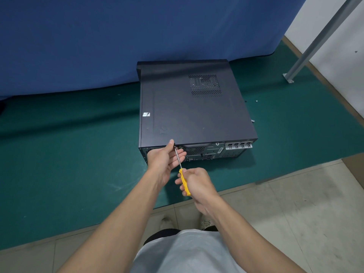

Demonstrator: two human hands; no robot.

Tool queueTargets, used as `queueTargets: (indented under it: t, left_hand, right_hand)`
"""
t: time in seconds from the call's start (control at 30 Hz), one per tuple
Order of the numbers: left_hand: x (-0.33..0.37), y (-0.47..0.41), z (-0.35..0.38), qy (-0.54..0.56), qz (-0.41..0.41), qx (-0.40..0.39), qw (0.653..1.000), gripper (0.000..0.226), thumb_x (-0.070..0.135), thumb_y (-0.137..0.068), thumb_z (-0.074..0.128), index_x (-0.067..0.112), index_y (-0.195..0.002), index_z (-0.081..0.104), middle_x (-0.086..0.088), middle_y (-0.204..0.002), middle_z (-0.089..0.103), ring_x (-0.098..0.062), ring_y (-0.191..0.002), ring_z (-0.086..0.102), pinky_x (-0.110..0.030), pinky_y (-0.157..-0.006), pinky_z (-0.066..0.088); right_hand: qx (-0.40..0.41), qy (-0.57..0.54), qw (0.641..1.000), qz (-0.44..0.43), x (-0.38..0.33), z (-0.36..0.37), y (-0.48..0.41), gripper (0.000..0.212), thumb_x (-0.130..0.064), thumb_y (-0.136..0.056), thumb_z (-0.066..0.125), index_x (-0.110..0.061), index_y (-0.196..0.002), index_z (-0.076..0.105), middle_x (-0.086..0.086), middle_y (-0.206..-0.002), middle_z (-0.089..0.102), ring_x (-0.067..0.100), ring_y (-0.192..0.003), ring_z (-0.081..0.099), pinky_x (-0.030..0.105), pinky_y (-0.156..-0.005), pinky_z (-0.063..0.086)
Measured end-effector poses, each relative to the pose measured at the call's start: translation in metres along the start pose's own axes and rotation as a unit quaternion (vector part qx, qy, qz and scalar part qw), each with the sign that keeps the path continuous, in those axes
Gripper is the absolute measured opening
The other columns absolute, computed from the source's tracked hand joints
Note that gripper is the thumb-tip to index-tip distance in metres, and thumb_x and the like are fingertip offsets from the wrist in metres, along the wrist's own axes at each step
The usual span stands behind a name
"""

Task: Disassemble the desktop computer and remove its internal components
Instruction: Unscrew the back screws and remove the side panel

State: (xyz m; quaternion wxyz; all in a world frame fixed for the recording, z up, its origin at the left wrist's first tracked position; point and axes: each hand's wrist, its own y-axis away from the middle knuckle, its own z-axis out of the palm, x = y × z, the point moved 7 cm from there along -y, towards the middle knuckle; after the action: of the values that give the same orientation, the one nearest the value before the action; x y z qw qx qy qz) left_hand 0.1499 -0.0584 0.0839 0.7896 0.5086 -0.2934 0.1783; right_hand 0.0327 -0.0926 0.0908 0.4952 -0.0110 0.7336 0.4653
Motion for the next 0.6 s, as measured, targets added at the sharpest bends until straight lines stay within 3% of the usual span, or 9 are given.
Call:
queueTargets:
  t: [0.17, 0.33, 0.43, 0.53, 0.6]
  left_hand:
    - [-0.002, 0.0, -0.002, -0.016, 0.014, 0.028, 0.999, 0.015, 0.003, -0.09, 0.066, -0.01, -0.095, 0.063, -0.021, -0.081, 0.071, -0.025, -0.069, 0.073, -0.025, -0.057, 0.058]
    - [-0.002, -0.001, -0.003, -0.023, 0.016, 0.041, 0.999, 0.01, 0.001, -0.09, 0.064, -0.009, -0.092, 0.063, -0.022, -0.082, 0.071, -0.025, -0.07, 0.073, -0.027, -0.06, 0.06]
    - [0.0, 0.0, -0.003, -0.048, 0.025, 0.032, 0.998, 0.009, 0.001, -0.092, 0.062, -0.007, -0.092, 0.063, -0.02, -0.081, 0.07, -0.022, -0.066, 0.072, -0.026, -0.059, 0.06]
    - [0.009, 0.0, -0.007, -0.149, 0.088, 0.057, 0.983, 0.013, 0.007, -0.092, 0.064, -0.006, -0.092, 0.067, -0.015, -0.079, 0.072, -0.021, -0.069, 0.072, -0.027, -0.064, 0.06]
    - [0.024, 0.003, -0.003, -0.255, 0.172, 0.067, 0.949, 0.013, 0.011, -0.091, 0.066, 0.0, -0.087, 0.071, -0.008, -0.074, 0.073, -0.02, -0.072, 0.072, -0.034, -0.074, 0.06]
  right_hand:
    - [0.003, -0.011, 1.0, -0.005, -0.006, 0.0, 0.001, 0.015, -0.018, -0.094, 0.058, -0.005, -0.088, 0.059, 0.01, -0.073, 0.064, 0.016, -0.056, 0.061, 0.025, -0.052, 0.051]
    - [-0.005, 0.005, 1.0, -0.003, -0.003, -0.002, -0.001, 0.009, -0.017, -0.094, 0.058, -0.009, -0.09, 0.057, 0.008, -0.076, 0.063, 0.014, -0.058, 0.061, 0.023, -0.052, 0.05]
    - [-0.015, 0.075, 0.997, -0.002, 0.001, -0.013, -0.004, 0.005, -0.017, -0.094, 0.057, -0.014, -0.091, 0.055, 0.005, -0.081, 0.063, 0.013, -0.063, 0.057, 0.024, -0.054, 0.047]
    - [0.003, 0.171, 0.985, -0.013, 0.001, -0.038, -0.007, 0.011, -0.022, -0.087, 0.063, -0.022, -0.088, 0.052, -0.002, -0.08, 0.057, 0.014, -0.069, 0.051, 0.028, -0.06, 0.041]
    - [0.058, 0.179, 0.981, -0.053, -0.012, -0.058, -0.005, 0.013, -0.027, -0.083, 0.067, -0.022, -0.079, 0.056, -0.009, -0.071, 0.057, 0.012, -0.067, 0.051, 0.027, -0.06, 0.038]
